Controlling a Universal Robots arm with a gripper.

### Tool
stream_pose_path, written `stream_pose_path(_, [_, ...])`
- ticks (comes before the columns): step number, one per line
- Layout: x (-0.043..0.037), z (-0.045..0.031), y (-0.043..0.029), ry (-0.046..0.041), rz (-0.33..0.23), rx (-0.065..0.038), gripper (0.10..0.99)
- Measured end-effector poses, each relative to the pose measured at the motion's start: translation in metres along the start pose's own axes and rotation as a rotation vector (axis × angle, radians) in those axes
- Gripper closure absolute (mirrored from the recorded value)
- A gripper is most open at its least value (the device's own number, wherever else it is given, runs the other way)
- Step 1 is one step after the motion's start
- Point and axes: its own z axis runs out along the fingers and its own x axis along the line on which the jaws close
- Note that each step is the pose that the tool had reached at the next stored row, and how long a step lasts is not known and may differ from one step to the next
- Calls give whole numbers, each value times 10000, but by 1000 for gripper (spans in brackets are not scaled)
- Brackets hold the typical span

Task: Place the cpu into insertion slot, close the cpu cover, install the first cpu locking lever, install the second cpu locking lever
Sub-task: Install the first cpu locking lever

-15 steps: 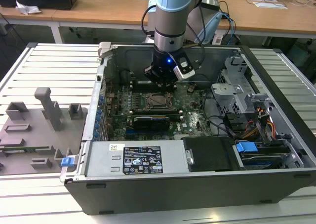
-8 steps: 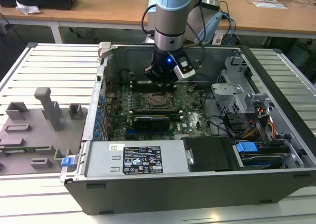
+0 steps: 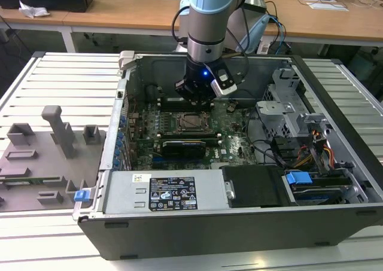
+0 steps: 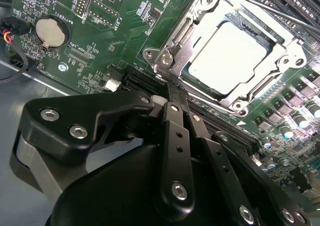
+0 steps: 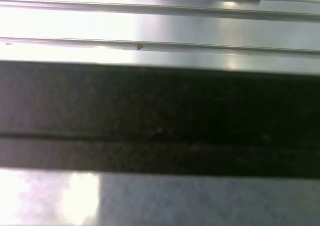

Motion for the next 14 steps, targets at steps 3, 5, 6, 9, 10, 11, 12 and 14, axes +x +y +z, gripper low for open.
stream_pose_path(3, [0, 6, -3, 0, -1, 6, 980])
stream_pose_path(5, [0, 11, -4, -1, 0, 9, 980])
stream_pose_path(6, [-1, 18, -2, -8, -1, -9, 980])
stream_pose_path(9, [0, 28, -6, 1, -1, 13, 980])
stream_pose_path(10, [1, 28, -6, 1, -1, 14, 980])
stream_pose_path(11, [1, 28, -6, 1, -1, 14, 980])
stream_pose_path(12, [-1, -51, 2, -2, 0, 8, 980])
stream_pose_path(14, [-3, -131, -4, 0, -2, 10, 980])
